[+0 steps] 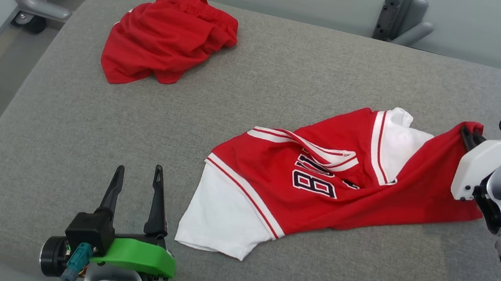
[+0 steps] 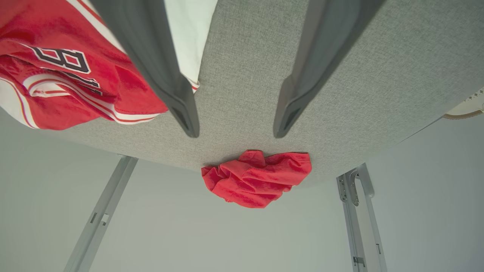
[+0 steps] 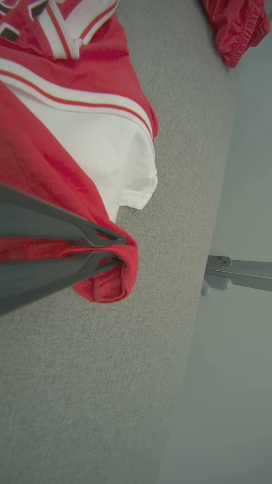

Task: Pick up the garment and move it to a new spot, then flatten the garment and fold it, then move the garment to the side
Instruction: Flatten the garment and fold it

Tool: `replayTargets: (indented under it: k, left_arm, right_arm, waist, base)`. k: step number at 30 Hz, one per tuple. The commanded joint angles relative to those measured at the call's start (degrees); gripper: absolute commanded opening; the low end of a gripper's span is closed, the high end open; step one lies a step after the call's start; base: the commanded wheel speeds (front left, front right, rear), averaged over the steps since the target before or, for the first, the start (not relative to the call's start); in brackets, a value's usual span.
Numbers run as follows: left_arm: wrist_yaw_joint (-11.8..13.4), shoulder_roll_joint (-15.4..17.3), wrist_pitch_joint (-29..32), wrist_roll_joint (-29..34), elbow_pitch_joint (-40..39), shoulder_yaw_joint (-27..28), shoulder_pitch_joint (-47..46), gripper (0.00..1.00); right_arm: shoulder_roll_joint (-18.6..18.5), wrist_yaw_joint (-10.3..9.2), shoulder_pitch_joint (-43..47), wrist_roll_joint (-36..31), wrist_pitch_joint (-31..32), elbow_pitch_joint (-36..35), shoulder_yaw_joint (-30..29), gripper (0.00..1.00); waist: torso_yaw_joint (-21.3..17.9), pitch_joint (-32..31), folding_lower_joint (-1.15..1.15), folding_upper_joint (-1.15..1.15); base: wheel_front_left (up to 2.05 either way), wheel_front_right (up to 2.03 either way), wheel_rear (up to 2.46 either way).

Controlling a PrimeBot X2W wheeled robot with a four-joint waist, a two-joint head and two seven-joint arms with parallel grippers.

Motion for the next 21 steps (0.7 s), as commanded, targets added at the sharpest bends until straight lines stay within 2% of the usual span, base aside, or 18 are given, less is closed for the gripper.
replayTargets:
  k: [1,7,8,9,10,15,21]
  left_arm:
    - [-0.2,0.0,-0.1,-0.2,-0.2,-0.1,0.0,1.00]
    - [-0.3,0.0,-0.1,-0.5,-0.9,-0.7,-1.4,1.00]
    - [-0.3,0.0,-0.1,-0.5,-0.9,-0.9,-1.6,1.00]
    - [-0.3,0.0,-0.1,-0.6,-0.9,-1.1,-1.8,1.00]
    - [-0.3,0.0,-0.1,-0.7,-0.9,-1.1,-2.0,1.00]
    - [0.3,0.0,-0.1,-0.8,-1.2,-1.2,-2.2,1.00]
    - [0.5,0.0,-0.1,-0.4,-2.0,-0.8,-2.0,1.00]
  right_arm:
    - [-0.6,-0.02,-1.0,-0.3,-0.5,0.7,0.3,0.00]
    - [-0.3,-0.02,-7.6,-3.5,-2.9,5.9,2.0,0.00]
    - [-0.2,-0.02,-8.7,-4.2,-4.3,7.0,1.7,0.16]
    - [0.2,-0.02,-9.4,-4.8,-5.4,8.3,1.7,0.66]
    - [0.6,-0.02,-10.0,-5.4,-6.6,9.5,1.8,1.00]
    - [2.2,-0.02,-12.9,-6.2,-12.6,14.1,1.0,1.00]
    - [1.8,-0.02,-13.0,-4.6,-17.1,16.7,0.9,1.00]
  waist:
    - [0.6,0.5,0.00,0.00]
    - [2.2,2.4,0.00,0.00]
    - [2.4,2.8,0.00,0.00]
    - [2.6,3.0,0.00,0.00]
    - [2.8,3.2,0.00,0.00]
    - [2.4,3.6,0.00,0.00]
    - [0.0,3.2,0.00,0.00]
  base:
    - [0.00,0.00,0.00]
    - [0.00,0.00,0.00]
    - [0.00,0.00,0.00]
    - [0.00,0.00,0.00]
    - [0.00,0.00,0.00]
    - [0.00,0.00,0.00]
    - [0.00,0.00,0.00]
